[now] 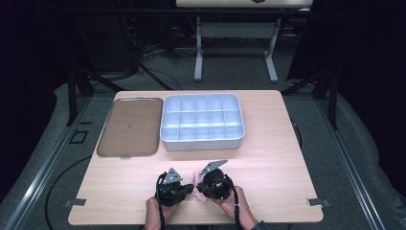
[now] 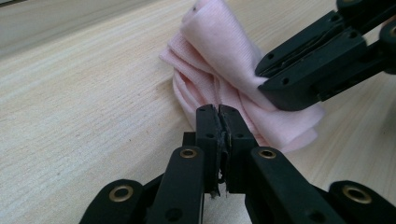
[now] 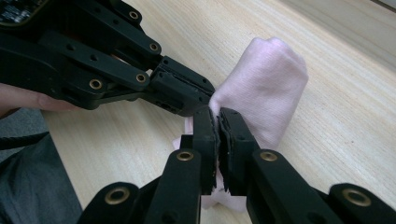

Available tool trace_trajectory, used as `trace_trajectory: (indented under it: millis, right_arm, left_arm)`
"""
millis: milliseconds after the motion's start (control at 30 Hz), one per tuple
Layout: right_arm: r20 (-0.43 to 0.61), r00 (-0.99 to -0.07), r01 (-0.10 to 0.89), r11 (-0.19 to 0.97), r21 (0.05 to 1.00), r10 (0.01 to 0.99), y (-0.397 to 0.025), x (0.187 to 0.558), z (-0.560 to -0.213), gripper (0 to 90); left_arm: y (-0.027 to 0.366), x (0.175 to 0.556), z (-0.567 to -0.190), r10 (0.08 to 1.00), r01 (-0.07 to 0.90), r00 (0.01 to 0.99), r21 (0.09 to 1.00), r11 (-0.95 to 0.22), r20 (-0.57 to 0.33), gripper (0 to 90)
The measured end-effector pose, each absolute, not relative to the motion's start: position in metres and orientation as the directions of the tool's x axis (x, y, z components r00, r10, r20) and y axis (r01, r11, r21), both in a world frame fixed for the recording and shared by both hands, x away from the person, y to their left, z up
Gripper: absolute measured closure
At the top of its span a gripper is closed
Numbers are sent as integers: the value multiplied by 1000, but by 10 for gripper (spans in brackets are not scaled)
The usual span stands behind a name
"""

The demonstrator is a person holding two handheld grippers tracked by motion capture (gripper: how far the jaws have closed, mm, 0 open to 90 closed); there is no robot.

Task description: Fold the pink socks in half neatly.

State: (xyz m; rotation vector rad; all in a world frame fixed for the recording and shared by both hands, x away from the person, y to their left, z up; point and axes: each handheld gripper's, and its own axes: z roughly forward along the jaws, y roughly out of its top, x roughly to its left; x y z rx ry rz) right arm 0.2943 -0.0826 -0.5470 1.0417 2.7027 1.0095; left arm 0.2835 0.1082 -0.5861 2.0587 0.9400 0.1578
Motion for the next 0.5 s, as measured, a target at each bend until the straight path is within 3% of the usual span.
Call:
trace_trajectory:
  millis: [333,500]
  right_arm:
    - [158,-770,573,560,599,619,-79,297,-555,856]
    - [146,-773,570,575,587,618,-78,296,-554,856]
  left_arm:
    - [123,286,-576,680,557,701,761,-334,-215,862]
    - [120,291,-549,653,501,735,797,-336,-186,859]
